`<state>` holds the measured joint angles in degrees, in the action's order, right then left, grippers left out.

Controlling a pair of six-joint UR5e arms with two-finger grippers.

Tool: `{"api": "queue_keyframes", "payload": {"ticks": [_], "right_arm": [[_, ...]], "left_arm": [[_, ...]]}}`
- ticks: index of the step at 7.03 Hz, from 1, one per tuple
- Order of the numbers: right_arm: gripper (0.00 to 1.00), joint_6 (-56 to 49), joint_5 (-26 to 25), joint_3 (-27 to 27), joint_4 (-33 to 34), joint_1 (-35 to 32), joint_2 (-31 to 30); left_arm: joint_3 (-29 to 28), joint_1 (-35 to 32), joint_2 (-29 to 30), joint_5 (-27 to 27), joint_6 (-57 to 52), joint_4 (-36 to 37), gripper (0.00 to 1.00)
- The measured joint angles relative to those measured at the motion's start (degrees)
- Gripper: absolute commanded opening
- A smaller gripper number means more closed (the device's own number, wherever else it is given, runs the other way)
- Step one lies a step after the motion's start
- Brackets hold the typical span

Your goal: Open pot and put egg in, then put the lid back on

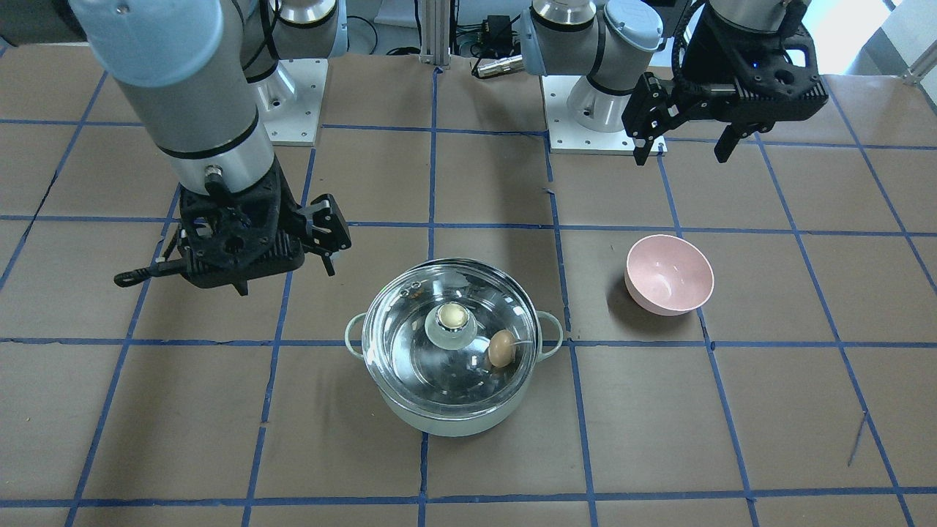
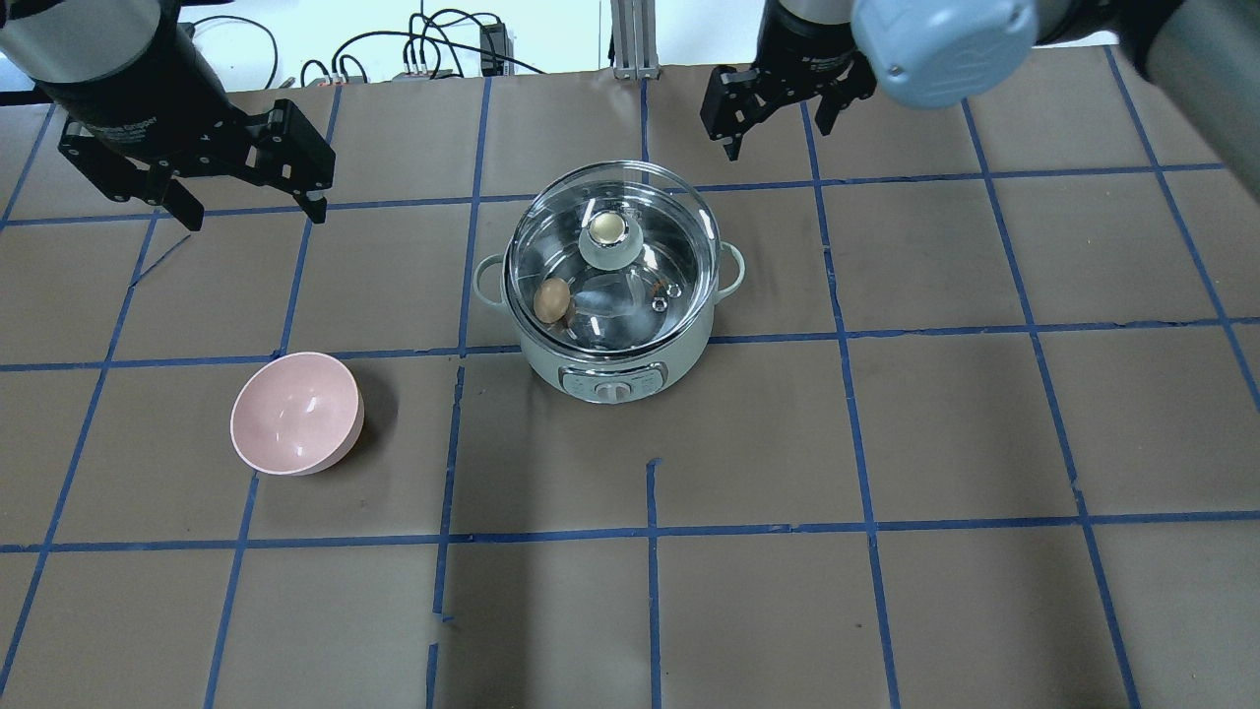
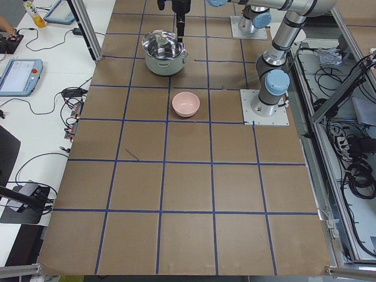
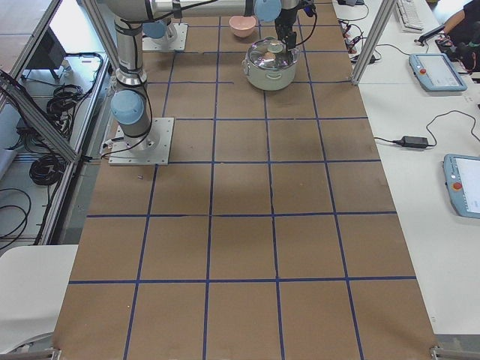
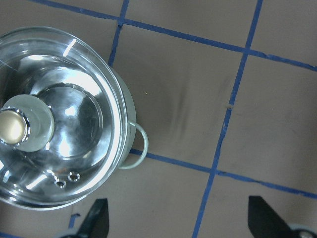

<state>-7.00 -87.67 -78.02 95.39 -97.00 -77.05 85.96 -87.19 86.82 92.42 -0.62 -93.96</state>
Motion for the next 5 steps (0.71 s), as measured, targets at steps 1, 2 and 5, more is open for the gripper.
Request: {"api": "queue_keyframes", "payload": {"ticks": [1, 2, 5], "right_arm": [[0.99, 0.1, 0.2, -1.6, -2.0, 0.8, -2.8], [0.99, 0.3, 0.4, -4.4, -2.5, 1.1, -5.4], [0.99, 0.3, 0.0, -9.1, -2.2, 1.8, -8.4]], "left_arm": [[0.0, 0.0, 0.0, 0.0, 0.0, 0.0, 1.0], [0.0, -0.1, 0.0, 0.0, 0.0, 0.0, 1.0], [0.0, -0.1, 0.0, 0.0, 0.0, 0.0, 1.0]]}}
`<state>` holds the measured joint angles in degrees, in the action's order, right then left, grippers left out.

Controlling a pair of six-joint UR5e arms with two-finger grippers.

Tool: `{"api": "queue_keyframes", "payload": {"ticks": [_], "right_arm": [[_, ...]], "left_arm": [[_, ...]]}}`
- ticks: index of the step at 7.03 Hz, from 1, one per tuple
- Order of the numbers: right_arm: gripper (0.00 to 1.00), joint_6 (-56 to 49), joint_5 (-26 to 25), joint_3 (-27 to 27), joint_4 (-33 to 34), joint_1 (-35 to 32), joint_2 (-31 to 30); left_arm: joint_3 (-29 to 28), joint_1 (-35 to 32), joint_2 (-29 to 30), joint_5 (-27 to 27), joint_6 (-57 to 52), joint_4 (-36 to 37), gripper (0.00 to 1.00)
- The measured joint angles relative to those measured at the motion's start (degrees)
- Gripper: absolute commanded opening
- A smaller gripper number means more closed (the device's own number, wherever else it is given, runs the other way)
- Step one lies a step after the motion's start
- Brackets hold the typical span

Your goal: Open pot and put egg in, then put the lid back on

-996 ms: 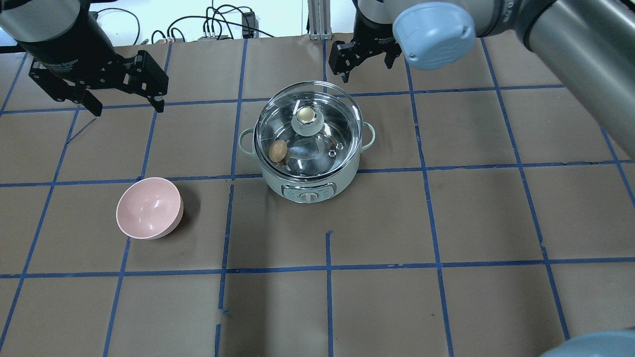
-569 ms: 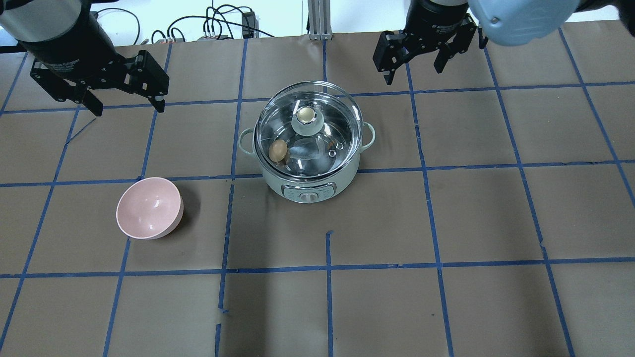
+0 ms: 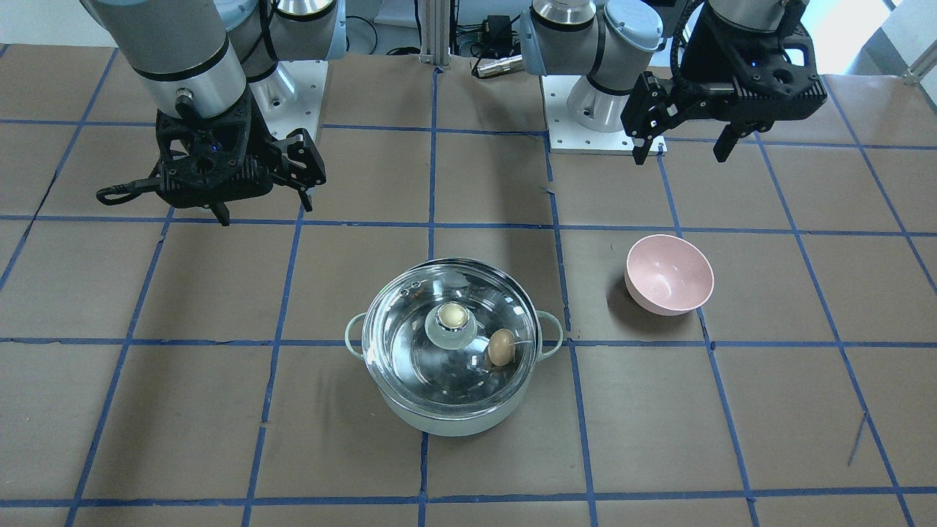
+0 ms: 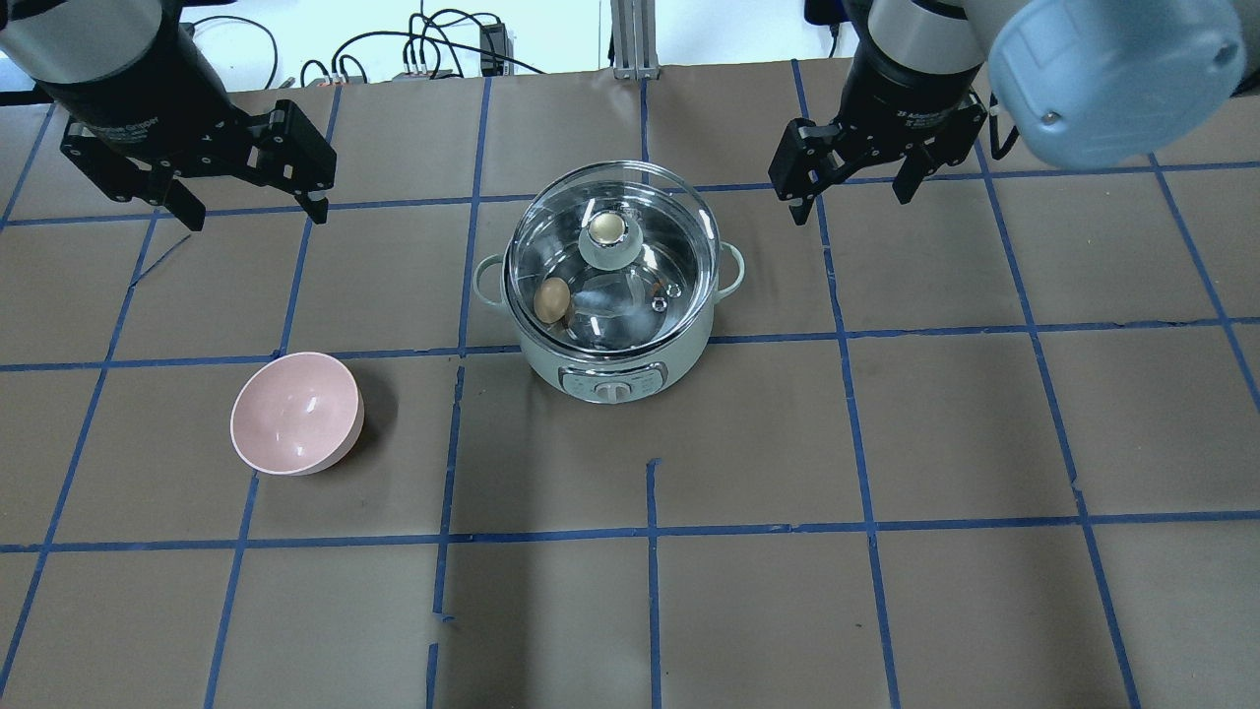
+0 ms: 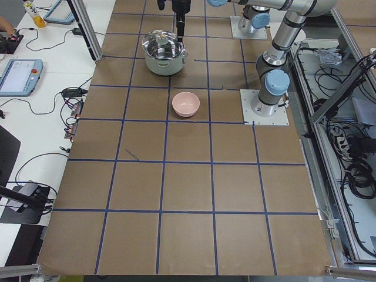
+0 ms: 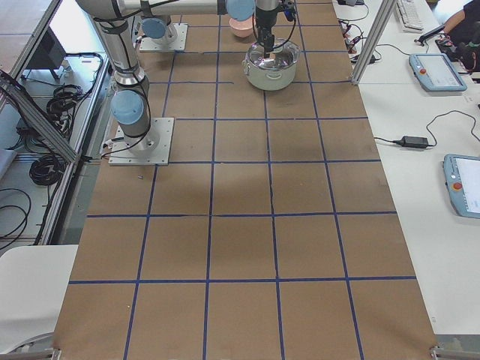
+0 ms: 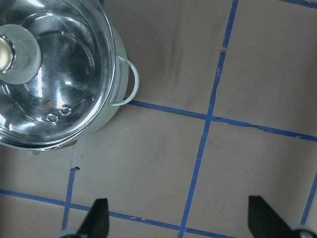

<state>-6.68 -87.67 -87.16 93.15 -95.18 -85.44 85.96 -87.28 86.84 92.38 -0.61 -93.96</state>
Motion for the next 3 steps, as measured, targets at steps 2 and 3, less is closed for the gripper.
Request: {"api": "queue_keyframes", "payload": {"ticks": [2, 3], "right_arm": [[0.99, 0.0, 0.1, -0.4, 0.0, 0.1, -0.4], [0.99, 0.0, 0.3, -0.4, 0.0, 0.1, -0.4]], "left_arm": [[0.0, 0.0, 0.0, 0.0, 0.0, 0.0, 1.0], [0.0, 0.0, 0.0, 0.0, 0.0, 0.0, 1.0]]}}
